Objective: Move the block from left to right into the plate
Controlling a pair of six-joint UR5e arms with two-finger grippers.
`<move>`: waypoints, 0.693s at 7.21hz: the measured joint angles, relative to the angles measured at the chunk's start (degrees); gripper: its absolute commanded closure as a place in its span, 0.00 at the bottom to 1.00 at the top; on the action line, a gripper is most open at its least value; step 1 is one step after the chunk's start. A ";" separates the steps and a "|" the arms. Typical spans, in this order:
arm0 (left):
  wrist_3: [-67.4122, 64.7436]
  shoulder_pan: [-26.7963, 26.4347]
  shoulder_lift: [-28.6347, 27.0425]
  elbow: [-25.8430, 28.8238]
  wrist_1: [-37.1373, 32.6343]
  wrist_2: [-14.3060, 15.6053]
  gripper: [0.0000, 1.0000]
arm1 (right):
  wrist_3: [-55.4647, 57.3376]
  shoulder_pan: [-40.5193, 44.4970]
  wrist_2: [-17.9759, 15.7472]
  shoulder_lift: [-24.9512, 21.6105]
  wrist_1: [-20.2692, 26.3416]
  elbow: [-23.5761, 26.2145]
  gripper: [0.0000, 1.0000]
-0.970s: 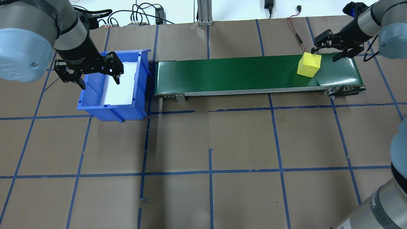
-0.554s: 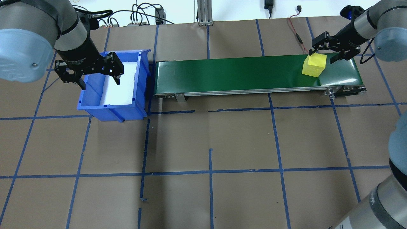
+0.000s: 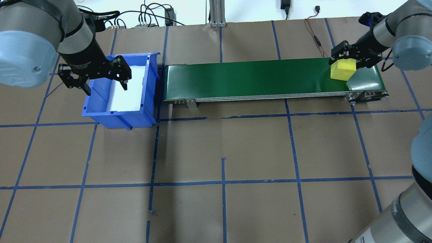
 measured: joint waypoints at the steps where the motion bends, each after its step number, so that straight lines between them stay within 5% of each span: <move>1: -0.11 0.00 0.00 -0.01 -0.02 -0.02 0.00 | -1.43 -0.04 -1.68 -1.00 0.00 0.16 0.60; 5: -0.35 0.00 0.01 -0.32 -0.04 -0.13 0.00 | -13.84 -4.83 -12.93 -12.54 3.79 7.45 0.62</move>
